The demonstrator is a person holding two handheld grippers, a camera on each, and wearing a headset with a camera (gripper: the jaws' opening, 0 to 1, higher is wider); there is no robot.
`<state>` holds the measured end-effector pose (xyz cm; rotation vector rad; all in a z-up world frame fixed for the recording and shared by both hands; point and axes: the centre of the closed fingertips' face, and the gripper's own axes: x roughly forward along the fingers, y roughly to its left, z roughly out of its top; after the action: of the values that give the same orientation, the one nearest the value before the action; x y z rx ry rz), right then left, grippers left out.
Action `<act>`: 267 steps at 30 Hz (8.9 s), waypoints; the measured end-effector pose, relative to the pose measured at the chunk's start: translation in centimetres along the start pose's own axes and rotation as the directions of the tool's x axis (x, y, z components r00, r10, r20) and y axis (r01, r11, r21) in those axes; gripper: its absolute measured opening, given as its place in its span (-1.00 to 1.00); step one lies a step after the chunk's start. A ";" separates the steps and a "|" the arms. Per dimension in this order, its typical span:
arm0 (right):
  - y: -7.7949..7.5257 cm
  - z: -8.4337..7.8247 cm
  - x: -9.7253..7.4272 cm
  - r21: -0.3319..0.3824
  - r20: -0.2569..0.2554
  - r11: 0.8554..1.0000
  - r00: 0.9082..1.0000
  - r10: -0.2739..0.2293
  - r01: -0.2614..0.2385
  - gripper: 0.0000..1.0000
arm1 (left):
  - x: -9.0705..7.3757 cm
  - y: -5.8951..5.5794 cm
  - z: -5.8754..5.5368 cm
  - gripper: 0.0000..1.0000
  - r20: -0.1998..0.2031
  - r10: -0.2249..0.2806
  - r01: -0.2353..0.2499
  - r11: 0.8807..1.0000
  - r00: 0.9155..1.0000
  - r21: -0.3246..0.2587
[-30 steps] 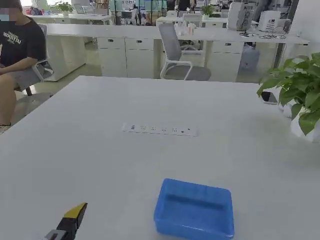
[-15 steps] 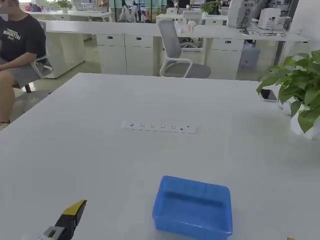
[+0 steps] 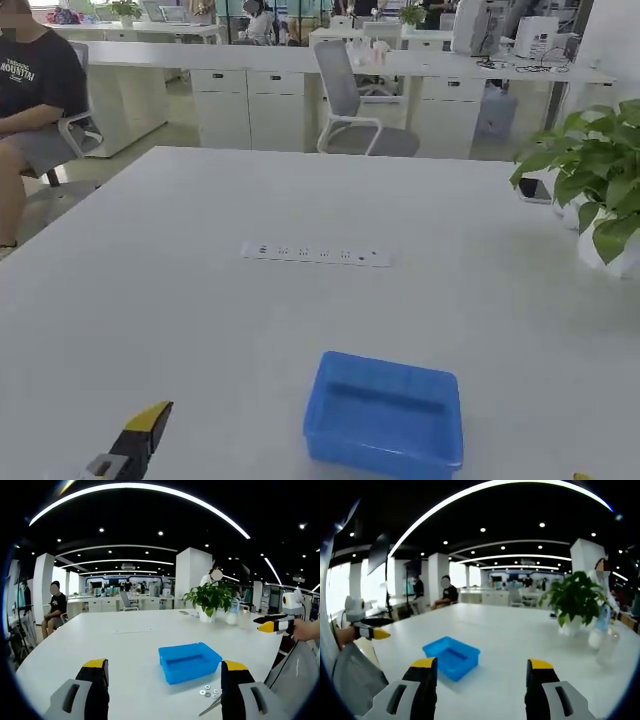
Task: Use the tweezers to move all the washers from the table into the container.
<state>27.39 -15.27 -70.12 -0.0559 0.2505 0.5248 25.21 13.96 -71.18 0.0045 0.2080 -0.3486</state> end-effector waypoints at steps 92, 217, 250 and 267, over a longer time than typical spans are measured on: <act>15.6 -12.9 5.4 -0.205 -0.685 0.589 0.545 0.484 -0.782 -0.62 | 0.6 -8.0 -13.3 -0.68 -0.689 -0.469 0.716 0.690 0.552 0.104; 18.1 -9.7 8.1 -0.100 -0.494 0.669 0.620 0.610 -0.737 -0.95 | 3.4 -13.0 -2.8 -1.00 -0.622 -0.632 0.874 0.442 0.462 0.201; 13.5 -0.8 9.0 0.078 -0.273 0.809 0.768 0.579 -0.582 -0.94 | -0.7 -6.4 -0.4 0.86 -0.047 -0.295 0.293 0.955 0.954 -0.046; 9.1 -0.1 12.5 0.079 -0.265 0.895 0.856 0.443 -0.439 -0.94 | -0.5 -5.9 -0.2 0.97 -0.008 -0.252 0.252 0.966 0.968 0.064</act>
<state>33.23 -1.35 -73.24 -0.0564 0.5506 0.9774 22.66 8.63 -71.10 0.0416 0.1971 -0.6095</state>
